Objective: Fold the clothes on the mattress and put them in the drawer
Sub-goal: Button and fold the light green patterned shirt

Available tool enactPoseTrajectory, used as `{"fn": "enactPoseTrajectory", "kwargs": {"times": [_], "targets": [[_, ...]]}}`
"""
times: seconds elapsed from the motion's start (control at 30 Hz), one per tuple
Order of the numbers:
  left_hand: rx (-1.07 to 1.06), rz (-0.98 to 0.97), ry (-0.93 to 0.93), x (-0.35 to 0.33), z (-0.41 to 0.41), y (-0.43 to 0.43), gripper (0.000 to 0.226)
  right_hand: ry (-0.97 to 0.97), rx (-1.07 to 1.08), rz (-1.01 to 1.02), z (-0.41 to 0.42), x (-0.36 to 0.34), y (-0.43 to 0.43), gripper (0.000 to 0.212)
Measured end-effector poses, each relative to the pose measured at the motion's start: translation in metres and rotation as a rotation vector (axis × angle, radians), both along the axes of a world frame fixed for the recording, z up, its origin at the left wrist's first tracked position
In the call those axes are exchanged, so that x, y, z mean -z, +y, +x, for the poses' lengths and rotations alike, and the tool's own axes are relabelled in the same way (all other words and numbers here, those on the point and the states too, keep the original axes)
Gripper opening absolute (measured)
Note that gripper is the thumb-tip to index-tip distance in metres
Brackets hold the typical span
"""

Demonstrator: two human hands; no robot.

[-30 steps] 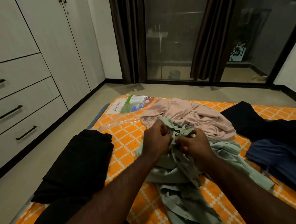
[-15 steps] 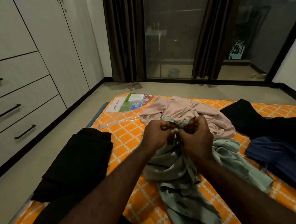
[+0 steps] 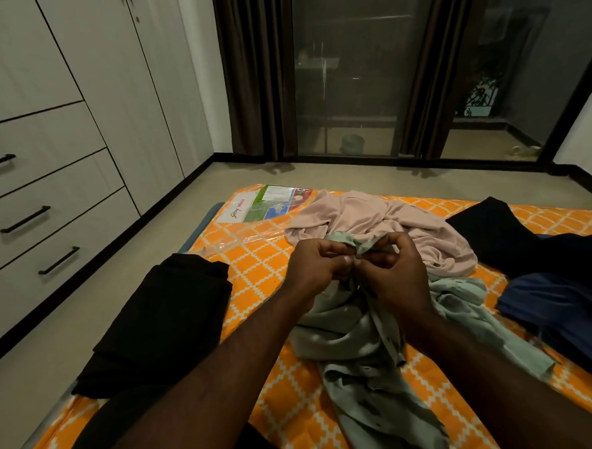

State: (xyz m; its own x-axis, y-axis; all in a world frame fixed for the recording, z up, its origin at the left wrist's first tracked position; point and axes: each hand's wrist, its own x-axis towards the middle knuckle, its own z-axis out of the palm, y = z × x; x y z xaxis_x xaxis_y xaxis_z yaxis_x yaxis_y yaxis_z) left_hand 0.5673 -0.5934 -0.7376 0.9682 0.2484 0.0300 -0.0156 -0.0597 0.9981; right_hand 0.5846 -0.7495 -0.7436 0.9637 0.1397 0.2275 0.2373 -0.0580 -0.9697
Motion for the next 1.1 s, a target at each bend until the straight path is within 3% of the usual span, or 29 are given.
{"fn": "enactPoseTrajectory", "kwargs": {"times": [0.17,0.27,0.47,0.67,0.83,0.97,1.1], "targets": [[-0.004,-0.139,0.077,-0.008,-0.005,-0.003,0.019,0.017,-0.039,0.061,-0.002,-0.004,-0.001,0.038],[0.062,-0.272,0.216,-0.014,-0.007,0.006,0.031,0.026,-0.088,0.073,-0.002,-0.010,-0.003,0.038],[0.277,-0.193,0.392,-0.008,-0.007,0.026,0.035,0.019,-0.206,0.012,-0.005,-0.014,-0.006,0.039],[0.295,-0.160,0.338,-0.005,-0.006,0.024,0.010,0.032,-0.221,-0.025,-0.006,-0.023,-0.008,0.036],[0.155,-0.129,0.282,-0.006,-0.005,0.003,0.012,0.063,-0.120,0.005,0.001,-0.013,-0.008,0.035],[0.040,-0.056,0.189,-0.002,-0.004,-0.007,0.003,0.043,-0.052,-0.045,0.004,-0.008,-0.008,0.039],[-0.046,0.084,0.074,0.004,-0.003,-0.013,0.012,-0.038,0.069,-0.151,0.005,-0.008,-0.006,0.039]]}}
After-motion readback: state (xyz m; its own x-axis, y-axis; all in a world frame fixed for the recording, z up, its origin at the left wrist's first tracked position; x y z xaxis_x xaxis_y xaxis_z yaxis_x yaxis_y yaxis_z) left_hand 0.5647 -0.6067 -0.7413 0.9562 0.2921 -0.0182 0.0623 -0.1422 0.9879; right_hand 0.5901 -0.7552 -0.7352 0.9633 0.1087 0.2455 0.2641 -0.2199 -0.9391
